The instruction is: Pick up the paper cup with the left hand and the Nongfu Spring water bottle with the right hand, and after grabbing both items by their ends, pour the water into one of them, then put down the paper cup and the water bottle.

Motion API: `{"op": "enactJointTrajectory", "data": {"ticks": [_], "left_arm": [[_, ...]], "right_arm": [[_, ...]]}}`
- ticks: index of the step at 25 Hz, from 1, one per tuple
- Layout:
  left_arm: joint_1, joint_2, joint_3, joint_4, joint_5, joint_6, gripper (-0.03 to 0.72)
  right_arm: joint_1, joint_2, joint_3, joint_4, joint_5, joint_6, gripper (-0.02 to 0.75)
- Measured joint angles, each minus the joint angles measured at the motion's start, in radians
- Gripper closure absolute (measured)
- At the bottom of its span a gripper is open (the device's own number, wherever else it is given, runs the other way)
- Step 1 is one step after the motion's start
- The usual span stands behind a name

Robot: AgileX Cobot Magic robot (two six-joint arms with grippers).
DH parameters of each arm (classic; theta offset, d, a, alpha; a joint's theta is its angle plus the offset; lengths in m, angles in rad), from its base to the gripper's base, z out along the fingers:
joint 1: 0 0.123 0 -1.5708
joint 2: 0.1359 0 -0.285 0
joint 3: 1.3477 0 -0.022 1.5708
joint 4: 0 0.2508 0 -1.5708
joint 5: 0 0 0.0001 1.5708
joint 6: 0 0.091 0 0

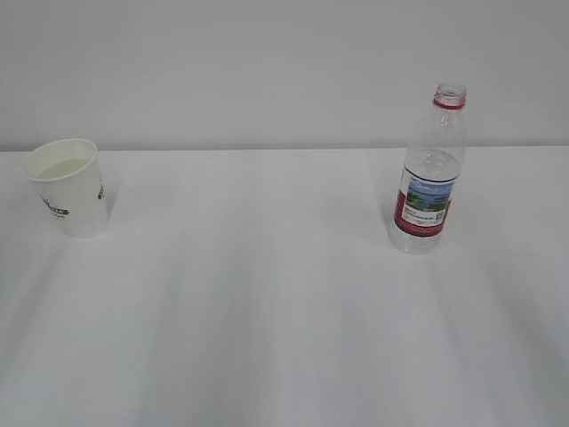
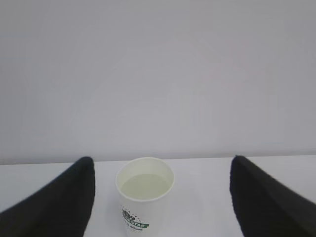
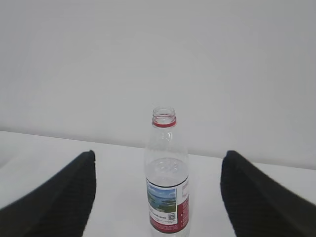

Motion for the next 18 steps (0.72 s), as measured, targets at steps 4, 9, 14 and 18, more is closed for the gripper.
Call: {"op": "enactJointTrajectory", "data": {"ticks": [4, 9, 14, 18], "left_arm": [[0.0, -0.073, 0.0, 0.0, 0.097, 0.0, 0.073], [0.0, -0.164, -0.005, 0.002, 0.201, 0.0, 0.078], [0.0, -0.262, -0.059, 0.021, 0.365, 0.0, 0.084], [0.0, -0.35, -0.107, 0.031, 0.512, 0.0, 0.089]], "right_arm": [[0.0, -0.05, -0.004, 0.0, 0.068, 0.0, 0.147], [0.0, -0.128, -0.011, -0.003, 0.155, 0.0, 0.147], [0.0, -0.19, -0.044, -0.012, 0.295, -0.008, 0.147], [0.0, -0.249, -0.059, -0.024, 0.378, -0.011, 0.147]]}}
